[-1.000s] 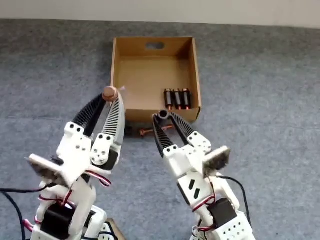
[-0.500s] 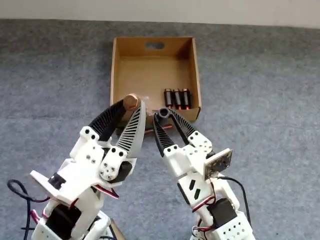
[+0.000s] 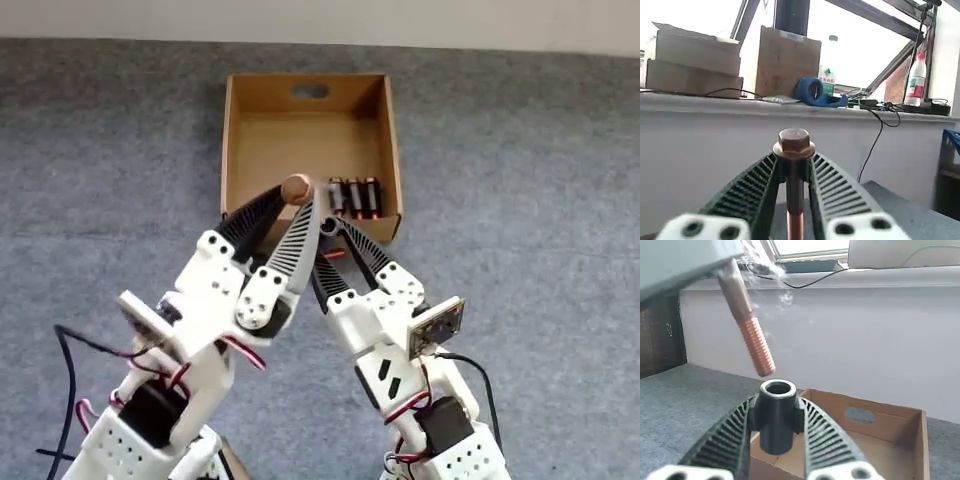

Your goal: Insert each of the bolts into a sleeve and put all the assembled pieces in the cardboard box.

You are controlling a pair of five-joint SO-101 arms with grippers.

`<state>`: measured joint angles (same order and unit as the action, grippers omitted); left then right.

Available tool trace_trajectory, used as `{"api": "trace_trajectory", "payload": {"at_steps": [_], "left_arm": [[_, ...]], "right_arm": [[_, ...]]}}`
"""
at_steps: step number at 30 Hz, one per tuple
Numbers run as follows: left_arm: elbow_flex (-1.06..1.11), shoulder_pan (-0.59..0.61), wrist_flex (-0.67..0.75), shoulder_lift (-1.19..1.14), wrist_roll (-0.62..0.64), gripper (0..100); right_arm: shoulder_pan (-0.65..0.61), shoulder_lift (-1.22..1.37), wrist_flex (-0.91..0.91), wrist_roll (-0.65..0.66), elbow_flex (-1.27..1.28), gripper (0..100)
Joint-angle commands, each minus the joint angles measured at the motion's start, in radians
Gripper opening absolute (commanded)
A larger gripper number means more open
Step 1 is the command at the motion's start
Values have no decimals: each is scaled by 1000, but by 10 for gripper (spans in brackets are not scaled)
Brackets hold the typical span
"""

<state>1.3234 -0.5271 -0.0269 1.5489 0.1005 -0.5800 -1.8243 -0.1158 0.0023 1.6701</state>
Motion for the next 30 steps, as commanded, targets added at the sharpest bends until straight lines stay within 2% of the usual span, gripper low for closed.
{"api": "trace_trajectory", "payload": {"at_steps": [1,5,16,20,23,30], "left_arm": [[-8,-16,32,-22,0,9],[-1,-58,11,-27,0,9],[-8,-62,-290,-19,-6,9],[-5,-70,-374,-27,-163,9],[-7,-62,-387,-27,-226,9],[-8,-62,-364,-30,-222,9]], "right_arm": [[-10,-10,-2,-8,139,7],[-10,-10,-2,-8,139,7],[-7,-10,-4,-8,139,7],[-7,-10,-28,-8,139,7],[-7,-10,-45,-8,139,7],[-8,-10,-45,-8,139,7]]}}
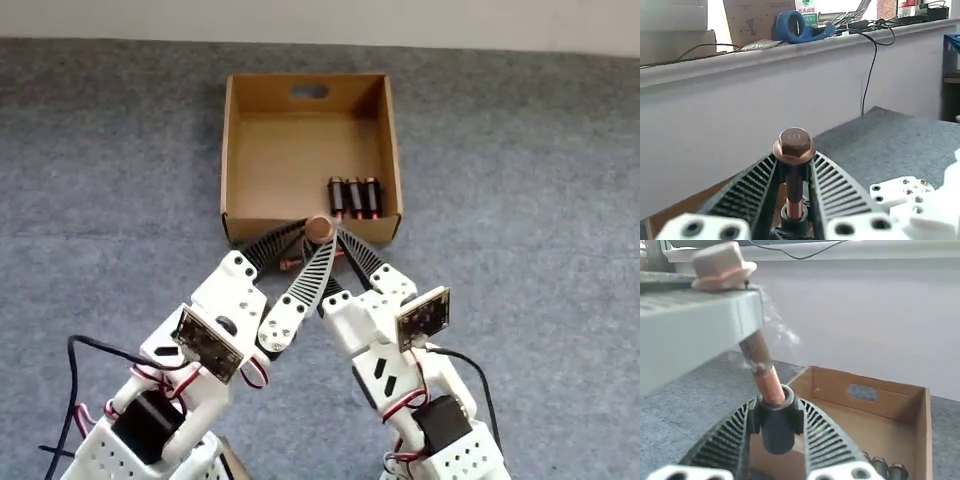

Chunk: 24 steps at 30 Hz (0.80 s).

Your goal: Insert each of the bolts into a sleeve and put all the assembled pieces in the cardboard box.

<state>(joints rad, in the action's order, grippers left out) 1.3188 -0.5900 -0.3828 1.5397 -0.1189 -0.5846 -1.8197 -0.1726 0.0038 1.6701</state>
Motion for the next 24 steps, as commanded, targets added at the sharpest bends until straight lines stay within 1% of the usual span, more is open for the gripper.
{"api": "trace_trajectory", "payload": {"at_steps": [1,6,8,13,14,16,19,22,24], "left_arm": [[-4,1,-2,-21,-3,9],[-51,5,-5,-22,-2,8],[-81,27,-6,-25,-2,8],[-171,53,-32,-156,2,8],[-205,53,-38,-196,20,8],[-286,53,-54,-280,100,8],[-433,51,-150,-403,176,8],[-539,51,-252,-486,190,8],[-575,59,-304,-496,190,8]], "right_arm": [[-4,-15,12,-9,139,7],[-4,-15,12,-9,139,7],[-4,-15,12,-9,139,7],[-5,-15,12,-9,139,7],[-5,-15,12,-9,139,7],[-2,-15,10,-9,139,7],[-2,-15,10,-9,139,7],[-2,-15,10,-9,139,7],[-2,-15,10,-9,139,7]]}}
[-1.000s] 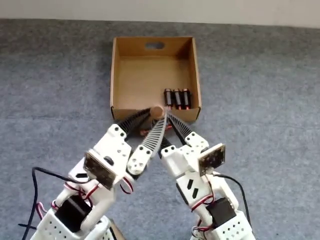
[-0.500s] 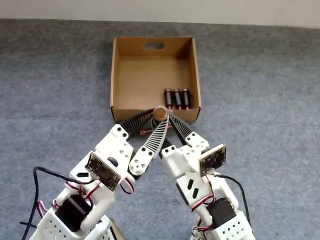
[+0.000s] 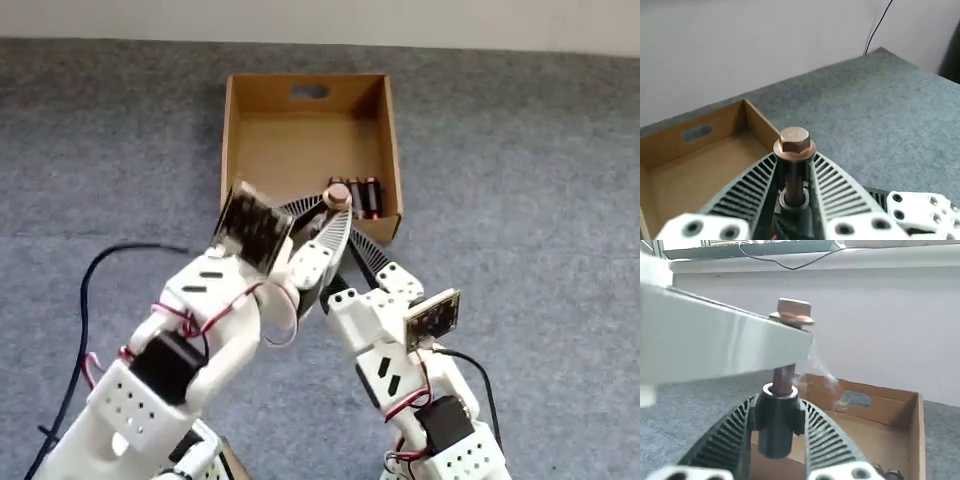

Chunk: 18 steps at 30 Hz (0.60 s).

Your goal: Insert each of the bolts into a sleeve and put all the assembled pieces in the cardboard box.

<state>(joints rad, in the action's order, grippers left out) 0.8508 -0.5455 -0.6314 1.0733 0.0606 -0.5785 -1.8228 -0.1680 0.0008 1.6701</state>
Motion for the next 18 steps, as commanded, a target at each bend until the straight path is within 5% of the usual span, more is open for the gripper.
{"api": "trace_trajectory", "payload": {"at_steps": [1,11,18], "left_arm": [[-113,15,-78,-24,11,8],[-107,15,-264,97,11,14],[-108,15,-322,101,11,154]], "right_arm": [[-8,-12,5,-6,139,7],[-8,-12,-5,-6,139,7],[-8,-12,-36,-6,139,7]]}}
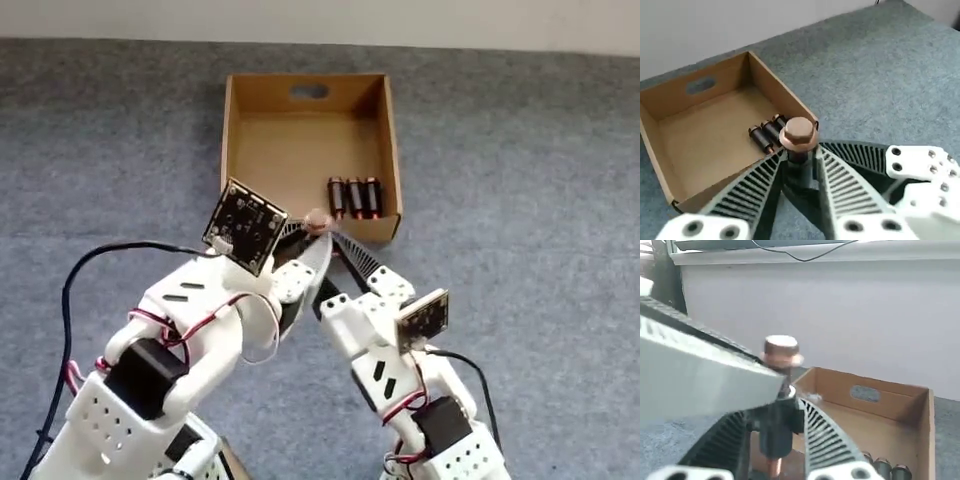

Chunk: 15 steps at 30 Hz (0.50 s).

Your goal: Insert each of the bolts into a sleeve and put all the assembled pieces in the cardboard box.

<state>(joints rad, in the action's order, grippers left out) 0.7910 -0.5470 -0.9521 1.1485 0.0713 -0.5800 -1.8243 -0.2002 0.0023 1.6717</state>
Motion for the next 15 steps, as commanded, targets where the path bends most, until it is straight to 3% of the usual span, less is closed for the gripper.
{"api": "trace_trajectory", "payload": {"at_steps": [1,15], "left_arm": [[-48,16,3,30,0,158],[-56,18,-176,38,-2,129]], "right_arm": [[-7,-10,-4,-8,137,7],[-5,-10,-4,-8,137,7]]}}
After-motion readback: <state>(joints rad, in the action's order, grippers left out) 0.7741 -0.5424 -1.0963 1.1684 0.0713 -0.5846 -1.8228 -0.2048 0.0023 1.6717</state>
